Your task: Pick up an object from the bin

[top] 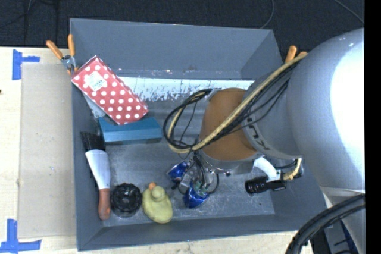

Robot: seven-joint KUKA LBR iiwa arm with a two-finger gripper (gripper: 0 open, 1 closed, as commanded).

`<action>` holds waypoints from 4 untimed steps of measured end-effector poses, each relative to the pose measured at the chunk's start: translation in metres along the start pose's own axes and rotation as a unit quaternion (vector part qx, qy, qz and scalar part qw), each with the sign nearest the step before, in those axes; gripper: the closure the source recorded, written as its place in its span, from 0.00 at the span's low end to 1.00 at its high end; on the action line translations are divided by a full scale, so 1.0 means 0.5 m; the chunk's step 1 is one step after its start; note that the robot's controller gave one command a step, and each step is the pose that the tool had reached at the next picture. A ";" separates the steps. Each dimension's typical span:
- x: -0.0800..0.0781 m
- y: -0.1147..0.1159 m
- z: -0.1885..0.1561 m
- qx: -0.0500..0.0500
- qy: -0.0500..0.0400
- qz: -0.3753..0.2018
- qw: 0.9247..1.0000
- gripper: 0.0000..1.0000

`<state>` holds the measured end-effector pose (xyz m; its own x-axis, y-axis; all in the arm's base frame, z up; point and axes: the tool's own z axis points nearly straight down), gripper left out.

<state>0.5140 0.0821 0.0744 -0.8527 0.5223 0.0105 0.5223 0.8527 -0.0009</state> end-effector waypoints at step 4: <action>0.002 -0.006 -0.082 0.002 0.001 -0.001 1.000 1.00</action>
Offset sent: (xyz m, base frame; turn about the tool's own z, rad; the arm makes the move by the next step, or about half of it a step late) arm -0.0001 0.0001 0.0080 0.0000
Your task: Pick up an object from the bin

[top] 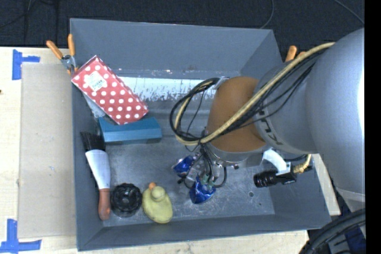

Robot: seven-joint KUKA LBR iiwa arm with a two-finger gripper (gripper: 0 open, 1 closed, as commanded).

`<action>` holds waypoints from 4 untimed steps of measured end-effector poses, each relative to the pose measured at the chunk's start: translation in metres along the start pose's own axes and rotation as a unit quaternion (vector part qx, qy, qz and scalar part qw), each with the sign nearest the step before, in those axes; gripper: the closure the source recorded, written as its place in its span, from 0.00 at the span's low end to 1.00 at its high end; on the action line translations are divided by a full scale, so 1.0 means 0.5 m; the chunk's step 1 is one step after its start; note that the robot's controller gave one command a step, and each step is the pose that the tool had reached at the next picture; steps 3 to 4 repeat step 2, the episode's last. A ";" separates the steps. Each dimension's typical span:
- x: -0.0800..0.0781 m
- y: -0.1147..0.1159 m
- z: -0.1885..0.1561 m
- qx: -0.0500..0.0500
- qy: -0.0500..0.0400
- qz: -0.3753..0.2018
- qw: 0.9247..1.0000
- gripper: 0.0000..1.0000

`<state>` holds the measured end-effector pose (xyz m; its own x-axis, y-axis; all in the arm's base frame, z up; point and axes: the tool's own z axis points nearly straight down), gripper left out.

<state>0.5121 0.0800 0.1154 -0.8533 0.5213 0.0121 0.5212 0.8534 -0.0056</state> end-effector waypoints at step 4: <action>0.001 -0.001 -0.039 0.000 0.001 -0.001 1.000 1.00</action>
Offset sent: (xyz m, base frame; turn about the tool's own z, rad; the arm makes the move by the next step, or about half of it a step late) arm 0.0001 0.0000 0.0304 0.0000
